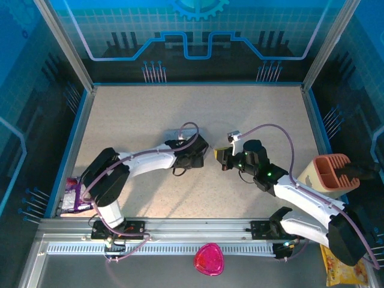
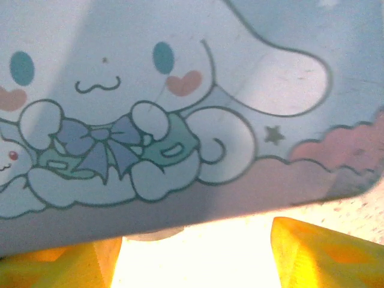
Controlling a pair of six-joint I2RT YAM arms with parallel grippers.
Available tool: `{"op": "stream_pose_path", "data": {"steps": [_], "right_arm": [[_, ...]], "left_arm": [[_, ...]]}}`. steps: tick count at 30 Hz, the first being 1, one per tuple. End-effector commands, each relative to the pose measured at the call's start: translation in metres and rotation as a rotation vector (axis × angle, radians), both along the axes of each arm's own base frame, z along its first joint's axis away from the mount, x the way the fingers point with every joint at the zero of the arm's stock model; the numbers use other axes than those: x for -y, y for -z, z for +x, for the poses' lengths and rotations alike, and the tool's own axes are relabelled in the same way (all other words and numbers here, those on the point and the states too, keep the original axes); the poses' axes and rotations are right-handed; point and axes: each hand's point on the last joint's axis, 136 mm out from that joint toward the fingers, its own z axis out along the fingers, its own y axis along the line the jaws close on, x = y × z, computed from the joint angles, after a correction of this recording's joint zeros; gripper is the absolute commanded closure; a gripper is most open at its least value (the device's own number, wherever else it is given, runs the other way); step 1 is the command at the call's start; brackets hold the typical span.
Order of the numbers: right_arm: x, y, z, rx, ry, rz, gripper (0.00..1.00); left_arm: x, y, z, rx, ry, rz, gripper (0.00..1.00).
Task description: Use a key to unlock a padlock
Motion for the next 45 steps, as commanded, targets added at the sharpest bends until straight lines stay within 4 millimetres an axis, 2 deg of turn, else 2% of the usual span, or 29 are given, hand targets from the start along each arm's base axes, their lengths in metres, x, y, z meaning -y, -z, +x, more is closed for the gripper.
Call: {"op": "stream_pose_path", "data": {"steps": [1, 7, 13, 21, 35, 41, 45], "right_arm": [[0.011, 0.001, 0.001, 0.000, 0.046, -0.006, 1.00], [0.013, 0.006, -0.001, -0.016, 0.060, 0.026, 1.00], [0.007, 0.004, 0.000, -0.024, 0.039, 0.029, 1.00], [0.001, 0.000, 0.000, -0.041, 0.025, 0.076, 1.00], [0.003, -0.002, -0.004, -0.046, 0.022, 0.074, 1.00], [0.002, -0.002, -0.003, -0.047, 0.019, 0.075, 1.00], [0.001, 0.001, -0.004, -0.053, 0.016, 0.075, 1.00]], "left_arm": [[0.001, -0.013, 0.005, 0.029, 0.053, 0.014, 0.32], [-0.011, -0.018, -0.014, 0.080, 0.026, -0.101, 0.33], [-0.027, -0.008, -0.022, 0.157, -0.023, -0.248, 0.33], [-0.023, 0.018, -0.010, 0.137, 0.002, -0.277, 0.36], [-0.026, 0.046, 0.006, 0.136, -0.039, -0.240, 0.43], [-0.024, 0.052, 0.010, 0.129, -0.043, -0.233, 0.51], [-0.023, 0.053, 0.010, 0.119, -0.035, -0.221, 0.60]]}}
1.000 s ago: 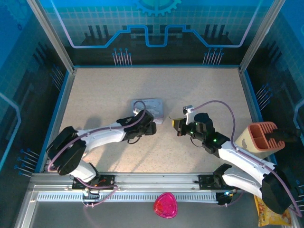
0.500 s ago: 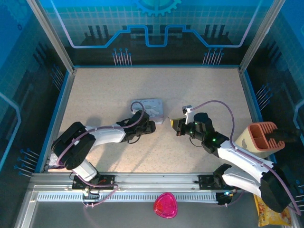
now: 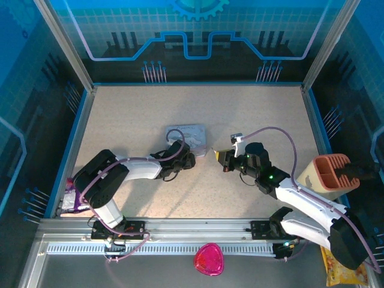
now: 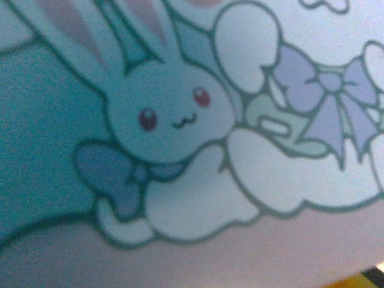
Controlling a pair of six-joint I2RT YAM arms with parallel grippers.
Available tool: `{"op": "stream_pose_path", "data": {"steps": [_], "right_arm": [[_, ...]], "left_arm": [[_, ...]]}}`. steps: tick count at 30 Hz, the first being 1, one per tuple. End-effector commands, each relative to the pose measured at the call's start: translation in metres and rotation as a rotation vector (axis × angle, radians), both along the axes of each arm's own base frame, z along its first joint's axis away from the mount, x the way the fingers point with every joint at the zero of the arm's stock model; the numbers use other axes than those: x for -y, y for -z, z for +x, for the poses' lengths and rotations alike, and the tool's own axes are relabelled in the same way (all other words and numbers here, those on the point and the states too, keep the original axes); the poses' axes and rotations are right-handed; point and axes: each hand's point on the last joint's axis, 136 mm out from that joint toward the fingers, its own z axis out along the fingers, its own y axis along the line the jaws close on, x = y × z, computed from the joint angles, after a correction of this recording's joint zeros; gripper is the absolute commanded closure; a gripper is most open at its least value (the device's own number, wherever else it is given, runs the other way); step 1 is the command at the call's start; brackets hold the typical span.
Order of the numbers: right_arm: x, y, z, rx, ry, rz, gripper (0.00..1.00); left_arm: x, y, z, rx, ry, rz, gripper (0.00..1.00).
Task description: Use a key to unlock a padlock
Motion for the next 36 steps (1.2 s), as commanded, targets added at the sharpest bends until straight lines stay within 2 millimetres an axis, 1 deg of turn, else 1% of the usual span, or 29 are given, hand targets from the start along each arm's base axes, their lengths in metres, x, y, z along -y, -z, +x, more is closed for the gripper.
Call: {"op": "stream_pose_path", "data": {"steps": [1, 12, 17, 22, 25, 27, 28, 33, 36], "right_arm": [[0.000, -0.006, 0.003, 0.005, 0.005, 0.017, 1.00], [0.000, -0.001, 0.003, -0.011, 0.008, 0.022, 1.00], [-0.001, 0.004, 0.002, -0.049, 0.013, 0.033, 1.00], [-0.004, 0.018, 0.001, -0.139, 0.031, 0.074, 1.00], [-0.006, 0.027, 0.001, -0.208, 0.036, 0.121, 1.00], [-0.008, 0.039, -0.003, -0.275, 0.034, 0.135, 1.00], [-0.010, 0.037, -0.001, -0.272, 0.033, 0.158, 1.00], [-0.011, 0.058, -0.006, -0.364, 0.047, 0.168, 1.00], [-0.012, 0.070, -0.009, -0.418, 0.061, 0.199, 1.00]], "left_arm": [[0.004, 0.004, 0.008, 0.002, 0.001, -0.004, 0.61], [-0.002, -0.001, 0.003, 0.006, -0.006, 0.000, 0.78], [0.001, -0.009, 0.002, -0.007, -0.001, -0.019, 0.83], [0.014, -0.028, 0.004, -0.003, 0.024, -0.066, 0.84], [0.027, -0.041, 0.006, -0.006, 0.056, -0.119, 0.84], [0.032, -0.048, 0.007, -0.012, 0.064, -0.143, 0.84], [0.033, -0.050, 0.009, -0.013, 0.060, -0.153, 0.84], [0.037, -0.054, 0.014, -0.036, 0.041, -0.229, 0.82], [0.041, -0.061, 0.018, -0.042, 0.033, -0.282, 0.82]]}}
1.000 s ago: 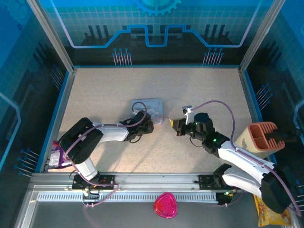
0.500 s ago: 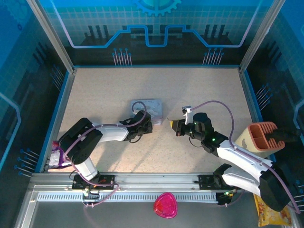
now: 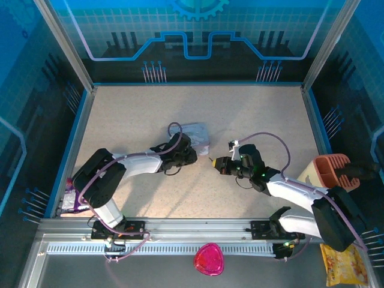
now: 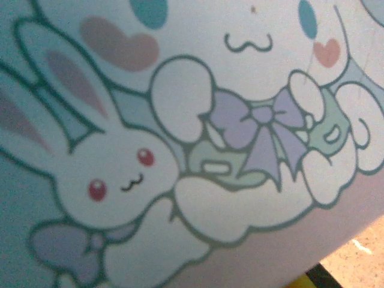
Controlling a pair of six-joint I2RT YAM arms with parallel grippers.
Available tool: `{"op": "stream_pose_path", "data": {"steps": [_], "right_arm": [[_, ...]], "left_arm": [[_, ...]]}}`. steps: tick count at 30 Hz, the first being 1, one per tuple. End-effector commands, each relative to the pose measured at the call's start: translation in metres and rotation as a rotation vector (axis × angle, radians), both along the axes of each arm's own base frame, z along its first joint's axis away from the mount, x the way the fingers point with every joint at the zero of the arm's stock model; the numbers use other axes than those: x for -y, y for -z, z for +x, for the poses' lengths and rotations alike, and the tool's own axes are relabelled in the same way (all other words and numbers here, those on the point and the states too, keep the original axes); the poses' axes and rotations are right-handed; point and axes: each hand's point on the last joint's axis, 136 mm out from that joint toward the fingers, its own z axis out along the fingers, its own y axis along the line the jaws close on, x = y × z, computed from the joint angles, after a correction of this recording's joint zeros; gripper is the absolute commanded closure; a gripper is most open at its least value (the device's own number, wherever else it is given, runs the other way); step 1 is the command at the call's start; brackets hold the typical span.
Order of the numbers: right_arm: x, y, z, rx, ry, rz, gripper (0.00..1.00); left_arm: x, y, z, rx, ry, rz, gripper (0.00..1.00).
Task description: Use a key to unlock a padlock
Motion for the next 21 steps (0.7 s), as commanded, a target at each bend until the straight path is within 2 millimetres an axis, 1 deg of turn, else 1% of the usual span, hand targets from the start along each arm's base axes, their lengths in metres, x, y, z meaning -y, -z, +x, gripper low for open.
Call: {"op": "stream_pose_path", "data": {"steps": [1, 4, 7, 9, 14, 18, 21], "right_arm": [[-0.003, 0.009, -0.001, -0.084, 0.025, 0.073, 1.00], [-0.010, 0.018, -0.002, -0.174, 0.037, 0.116, 1.00], [-0.021, 0.012, 0.000, -0.191, 0.025, 0.207, 1.00], [-0.026, 0.008, 0.003, -0.189, 0.019, 0.231, 1.00], [-0.031, 0.003, 0.009, -0.187, 0.013, 0.247, 1.00], [-0.034, 0.004, 0.013, -0.194, -0.004, 0.259, 1.00], [-0.032, 0.006, 0.018, -0.216, -0.003, 0.310, 1.00]], "left_arm": [[0.019, -0.037, 0.014, 0.034, 0.001, -0.146, 0.82], [0.026, -0.045, 0.017, 0.026, 0.008, -0.199, 0.82], [0.027, -0.051, 0.019, 0.015, -0.009, -0.259, 0.82], [0.026, -0.054, 0.019, 0.005, -0.029, -0.291, 0.83], [0.027, -0.065, 0.018, 0.006, -0.057, -0.355, 0.83], [0.027, -0.072, 0.018, 0.014, -0.066, -0.394, 0.85], [0.026, -0.077, 0.018, 0.017, -0.066, -0.412, 0.86]]}}
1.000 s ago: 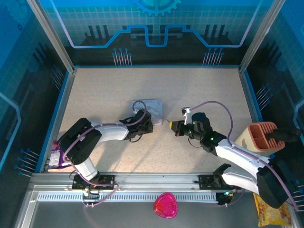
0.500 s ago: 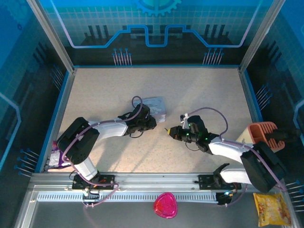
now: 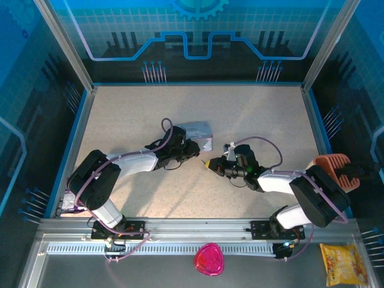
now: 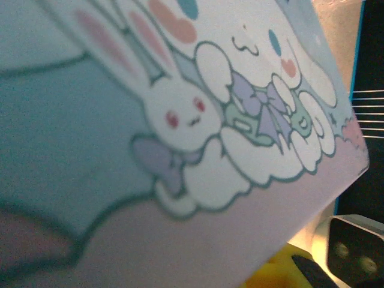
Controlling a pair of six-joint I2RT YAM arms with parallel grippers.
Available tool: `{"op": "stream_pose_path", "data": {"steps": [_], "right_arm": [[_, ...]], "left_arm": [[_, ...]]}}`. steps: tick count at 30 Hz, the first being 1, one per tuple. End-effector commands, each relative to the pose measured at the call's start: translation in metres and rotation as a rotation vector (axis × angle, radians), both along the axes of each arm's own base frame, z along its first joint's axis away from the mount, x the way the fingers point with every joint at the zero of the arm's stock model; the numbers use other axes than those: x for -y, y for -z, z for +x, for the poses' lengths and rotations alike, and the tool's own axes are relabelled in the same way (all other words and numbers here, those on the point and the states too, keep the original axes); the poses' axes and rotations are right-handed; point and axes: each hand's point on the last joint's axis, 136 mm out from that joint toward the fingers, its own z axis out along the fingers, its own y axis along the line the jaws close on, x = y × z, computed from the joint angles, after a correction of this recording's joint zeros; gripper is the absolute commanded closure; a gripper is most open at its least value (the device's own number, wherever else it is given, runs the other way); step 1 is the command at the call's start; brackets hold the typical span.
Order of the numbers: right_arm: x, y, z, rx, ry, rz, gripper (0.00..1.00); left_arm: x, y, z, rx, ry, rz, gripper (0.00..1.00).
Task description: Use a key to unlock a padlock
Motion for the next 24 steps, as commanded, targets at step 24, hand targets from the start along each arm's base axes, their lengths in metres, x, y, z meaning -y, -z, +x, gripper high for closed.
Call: {"op": "stream_pose_path", "data": {"steps": [24], "right_arm": [[-0.005, -0.031, 0.015, 0.030, -0.067, 0.115, 1.00]], "left_arm": [[0.010, -0.044, 0.005, 0.076, 0.010, -0.215, 0.93]]}}
